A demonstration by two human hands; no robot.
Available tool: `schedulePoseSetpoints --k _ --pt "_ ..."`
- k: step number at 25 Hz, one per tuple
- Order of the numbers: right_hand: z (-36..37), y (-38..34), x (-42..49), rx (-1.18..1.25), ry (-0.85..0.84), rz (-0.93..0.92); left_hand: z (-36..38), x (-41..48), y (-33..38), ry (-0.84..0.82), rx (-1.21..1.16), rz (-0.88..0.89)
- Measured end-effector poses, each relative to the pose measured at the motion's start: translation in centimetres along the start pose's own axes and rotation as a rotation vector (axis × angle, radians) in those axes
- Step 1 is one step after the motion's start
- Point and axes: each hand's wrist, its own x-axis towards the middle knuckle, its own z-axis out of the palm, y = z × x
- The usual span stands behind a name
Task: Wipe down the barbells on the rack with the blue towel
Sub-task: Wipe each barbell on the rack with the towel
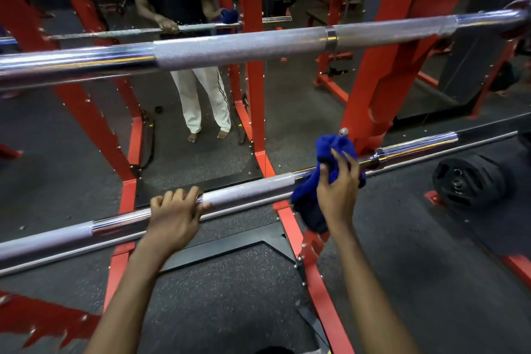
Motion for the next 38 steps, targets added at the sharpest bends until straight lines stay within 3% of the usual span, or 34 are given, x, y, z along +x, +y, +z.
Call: schedulePoseSetpoints --k 2,3,4,7,9,11,13,17,19,22,25,29,33,36,38 --pt "0.1 0.9 2.0 -0.131 -0.054 -0.110 -1.9 2.1 -1.4 -0.362 -0.177 -0.044" --pt "0.1 1.2 2.6 -0.177 -0.074 -0.106 -2.6 2.8 -1.9 -0.478 -0.295 -0.064" --pt "0.1 1.4 2.8 -0.205 -0.081 -0.069 -3.2 3.1 -2.2 -0.493 -0.378 -0.080" --pt "0.4 1.7 2.3 -0.235 -0.030 -0.019 -2.4 2.6 -1.9 -0.277 -0.325 -0.097" --pt "1.3 1.3 0.3 -0.268 -0.077 -0.155 -0.5 0.0 -1.0 0.093 -0.287 -0.027" --pt "1.8 0.7 -1.7 -0.278 -0.234 -0.305 1.1 -2.6 -0.7 0.295 -0.293 0.021" --pt "1.0 1.0 -1.8 -0.261 -0.298 -0.387 2.6 -4.0 -1.2 0.321 -0.249 0.020" --pt "1.2 1.9 -0.9 -0.151 -0.008 -0.242 3.1 -3.7 -1.2 0.294 -0.210 -0.034" --pt "3.3 -0.6 -2.3 -0.169 0.031 -0.197 3.2 -3.7 -1.0 0.320 -0.241 -0.028" --pt "6.5 -6.0 -7.1 -0.214 -0.170 -0.226 3.2 -4.4 -1.2 0.358 -0.352 -0.007" --pt "7.6 -8.8 -10.6 -0.233 -0.389 -0.261 3.0 -5.2 -3.1 0.448 -0.405 -0.159" --pt "5.1 -6.4 -6.8 0.040 -0.618 -0.424 2.7 -6.4 -7.2 0.469 -0.300 -0.195" --pt "4.1 -6.8 -3.6 0.103 -0.451 -0.259 3.4 -6.5 -7.7 0.484 -0.286 -0.165" --pt "6.0 -8.9 -4.4 -0.036 -0.301 -0.173 3.7 -6.4 -7.3 0.526 -0.305 -0.196" --pt "6.8 -9.9 -5.1 -0.254 -0.317 -0.135 3.6 -6.5 -7.2 0.528 -0.326 -0.197"
